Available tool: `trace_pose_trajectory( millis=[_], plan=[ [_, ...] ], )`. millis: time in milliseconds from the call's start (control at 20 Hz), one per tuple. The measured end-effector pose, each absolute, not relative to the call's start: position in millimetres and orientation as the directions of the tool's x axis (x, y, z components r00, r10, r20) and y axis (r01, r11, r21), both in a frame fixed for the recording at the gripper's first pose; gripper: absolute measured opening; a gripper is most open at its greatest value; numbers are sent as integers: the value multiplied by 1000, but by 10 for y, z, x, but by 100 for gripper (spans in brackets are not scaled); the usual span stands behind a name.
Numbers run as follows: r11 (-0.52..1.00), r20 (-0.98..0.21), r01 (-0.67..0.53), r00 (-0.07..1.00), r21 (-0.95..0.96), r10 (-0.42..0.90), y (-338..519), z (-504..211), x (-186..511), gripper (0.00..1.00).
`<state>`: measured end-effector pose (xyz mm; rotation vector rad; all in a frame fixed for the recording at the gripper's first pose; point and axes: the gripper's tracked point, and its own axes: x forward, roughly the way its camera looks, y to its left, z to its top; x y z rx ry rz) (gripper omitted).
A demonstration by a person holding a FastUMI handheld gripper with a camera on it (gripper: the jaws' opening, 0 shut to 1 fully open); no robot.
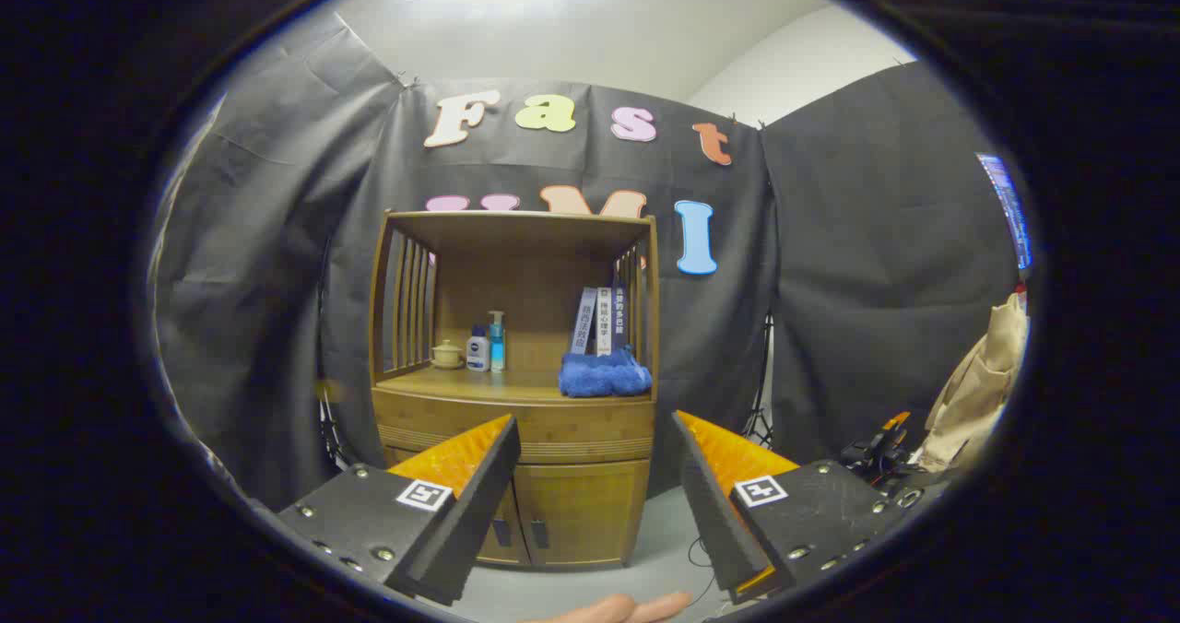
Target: Pull open the drawer, take out the items inside it, and place them on the countertop above the cabinet.
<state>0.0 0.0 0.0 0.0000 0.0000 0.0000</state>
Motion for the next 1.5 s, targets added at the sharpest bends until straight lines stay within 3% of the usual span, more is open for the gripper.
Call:
trace_pose_trajectory(
  millis=[950,1250,1500],
  plan=[
    [1000,-29,-13,1000,2,13,50,-55,137,96],
    [999,-18,11,1000,-36,-12,146,-108,628,96],
    [995,-13,-82,997,-64,81,660,-318,1359,96]
  ],
)
